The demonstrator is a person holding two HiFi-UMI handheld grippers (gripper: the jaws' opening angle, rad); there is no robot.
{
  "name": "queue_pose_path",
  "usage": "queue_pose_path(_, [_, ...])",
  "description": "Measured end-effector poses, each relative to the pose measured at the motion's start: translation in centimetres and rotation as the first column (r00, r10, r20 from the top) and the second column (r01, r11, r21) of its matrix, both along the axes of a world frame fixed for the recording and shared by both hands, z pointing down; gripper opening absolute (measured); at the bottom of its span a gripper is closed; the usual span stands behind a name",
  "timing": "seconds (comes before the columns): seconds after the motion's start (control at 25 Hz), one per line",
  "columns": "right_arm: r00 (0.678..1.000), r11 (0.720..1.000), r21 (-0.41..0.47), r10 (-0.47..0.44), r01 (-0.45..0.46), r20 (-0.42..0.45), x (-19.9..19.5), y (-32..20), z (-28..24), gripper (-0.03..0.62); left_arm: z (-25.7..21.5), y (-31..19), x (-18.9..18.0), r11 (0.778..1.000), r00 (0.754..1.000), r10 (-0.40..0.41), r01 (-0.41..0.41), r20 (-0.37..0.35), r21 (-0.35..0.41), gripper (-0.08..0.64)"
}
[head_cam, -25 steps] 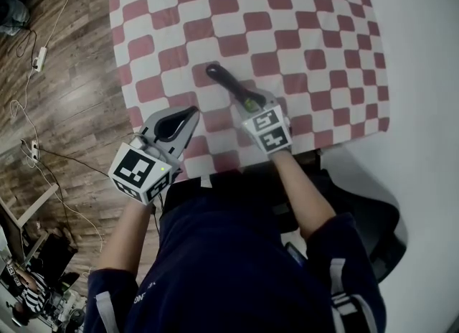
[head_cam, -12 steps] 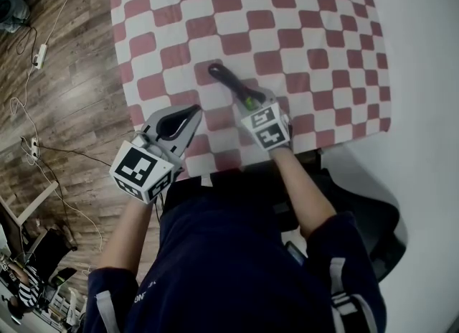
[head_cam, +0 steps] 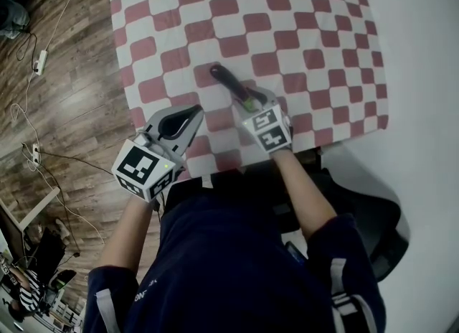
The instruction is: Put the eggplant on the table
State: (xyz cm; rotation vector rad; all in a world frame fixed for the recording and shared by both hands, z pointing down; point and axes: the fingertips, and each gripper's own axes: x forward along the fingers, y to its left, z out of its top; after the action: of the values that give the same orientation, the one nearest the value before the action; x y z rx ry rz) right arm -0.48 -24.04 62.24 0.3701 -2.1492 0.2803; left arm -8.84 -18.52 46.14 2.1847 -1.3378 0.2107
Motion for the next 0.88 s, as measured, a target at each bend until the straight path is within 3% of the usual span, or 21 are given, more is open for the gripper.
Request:
queue_pose_path(0.4, [0.992, 0.998, 0.035, 0.053, -0.058, 0.112, 0.3, -0.2, -6.4, 0.183, -3.3, -0.5, 0.0, 0.998, 1.0, 0.024, -0.025, 0.018, 0.065, 0.031])
queue_pose_path(0.88, [0.952, 0.988, 0.097, 0.09, -0.123, 0.293, -0.2, 0.9, -15.4, 0.104, -6.4, 0.3, -0.5, 0.989, 0.997, 0.058, -0.064, 0.046, 0.13, 0.031])
